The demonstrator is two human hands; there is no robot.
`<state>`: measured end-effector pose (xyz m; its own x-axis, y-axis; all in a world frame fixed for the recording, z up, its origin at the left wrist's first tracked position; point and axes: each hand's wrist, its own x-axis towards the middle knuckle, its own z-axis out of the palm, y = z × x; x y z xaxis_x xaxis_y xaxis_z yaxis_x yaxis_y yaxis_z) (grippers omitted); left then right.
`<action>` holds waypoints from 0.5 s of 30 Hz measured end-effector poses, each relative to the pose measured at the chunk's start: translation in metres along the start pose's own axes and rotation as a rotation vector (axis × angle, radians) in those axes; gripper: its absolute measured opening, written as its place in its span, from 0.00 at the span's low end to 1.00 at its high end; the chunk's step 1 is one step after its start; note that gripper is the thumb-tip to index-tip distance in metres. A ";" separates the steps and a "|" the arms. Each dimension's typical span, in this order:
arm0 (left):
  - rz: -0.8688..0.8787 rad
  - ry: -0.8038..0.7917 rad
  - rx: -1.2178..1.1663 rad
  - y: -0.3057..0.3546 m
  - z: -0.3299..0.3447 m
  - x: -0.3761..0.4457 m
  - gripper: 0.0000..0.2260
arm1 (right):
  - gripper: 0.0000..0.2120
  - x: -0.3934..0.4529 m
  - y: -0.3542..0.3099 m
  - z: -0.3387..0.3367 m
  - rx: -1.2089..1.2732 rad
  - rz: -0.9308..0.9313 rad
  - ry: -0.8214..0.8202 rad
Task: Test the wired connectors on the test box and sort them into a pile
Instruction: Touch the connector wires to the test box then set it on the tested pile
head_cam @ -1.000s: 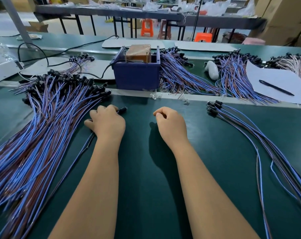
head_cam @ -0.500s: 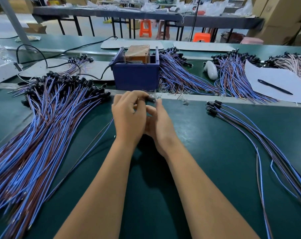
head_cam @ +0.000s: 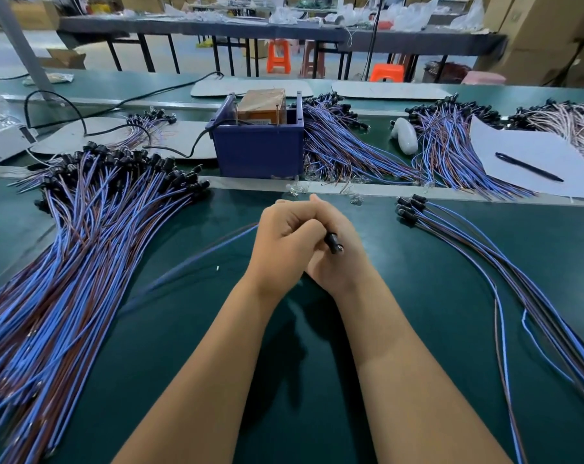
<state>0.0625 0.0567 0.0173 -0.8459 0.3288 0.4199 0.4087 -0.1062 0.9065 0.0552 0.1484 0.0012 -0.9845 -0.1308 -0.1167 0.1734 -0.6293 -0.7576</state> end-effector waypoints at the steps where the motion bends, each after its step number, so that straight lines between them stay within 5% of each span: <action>1: -0.004 -0.044 -0.010 0.002 0.002 -0.001 0.12 | 0.27 0.000 -0.001 -0.001 0.007 0.000 0.010; 9: -0.159 -0.178 0.025 -0.008 0.001 0.002 0.10 | 0.11 0.005 -0.010 -0.014 0.151 -0.151 0.192; 15: -0.253 0.079 0.060 -0.024 -0.014 0.009 0.07 | 0.08 0.005 -0.008 -0.017 0.136 -0.228 0.168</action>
<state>0.0399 0.0487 0.0000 -0.9468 0.2632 0.1850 0.1989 0.0269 0.9797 0.0487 0.1660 -0.0041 -0.9869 0.1468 -0.0665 -0.0619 -0.7263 -0.6846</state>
